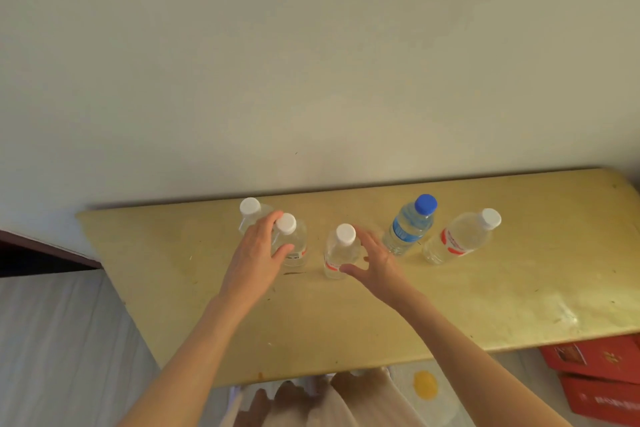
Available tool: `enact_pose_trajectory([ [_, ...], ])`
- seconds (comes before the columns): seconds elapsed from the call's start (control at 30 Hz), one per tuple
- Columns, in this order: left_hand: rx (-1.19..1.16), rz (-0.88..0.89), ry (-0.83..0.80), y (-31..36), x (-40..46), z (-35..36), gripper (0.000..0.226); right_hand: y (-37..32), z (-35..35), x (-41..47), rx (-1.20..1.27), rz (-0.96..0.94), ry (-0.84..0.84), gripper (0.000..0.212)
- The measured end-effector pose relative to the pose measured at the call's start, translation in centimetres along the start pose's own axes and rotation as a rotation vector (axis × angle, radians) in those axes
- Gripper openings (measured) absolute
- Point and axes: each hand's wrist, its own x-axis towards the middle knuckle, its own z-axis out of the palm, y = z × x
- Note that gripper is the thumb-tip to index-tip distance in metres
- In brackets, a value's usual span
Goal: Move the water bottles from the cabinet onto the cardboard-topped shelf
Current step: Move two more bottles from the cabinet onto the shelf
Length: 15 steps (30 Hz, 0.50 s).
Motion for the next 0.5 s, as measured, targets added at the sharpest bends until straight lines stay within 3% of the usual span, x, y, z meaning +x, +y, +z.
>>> enact_pose_trajectory([
  [0.1,-0.013,-0.011,-0.002,0.2,0.7,0.3,0.053,0.3,0.0,0.7,-0.024,-0.022,0.02,0.071],
  [0.3,-0.012,0.003,0.015,0.5,1.7,0.7,0.031,0.3,0.1,1.0,-0.009,-0.005,-0.003,0.067],
  [0.5,-0.034,0.062,0.009,0.8,0.1,-0.1,0.027,0.3,-0.2,-2.1,0.029,0.059,0.164,0.066],
])
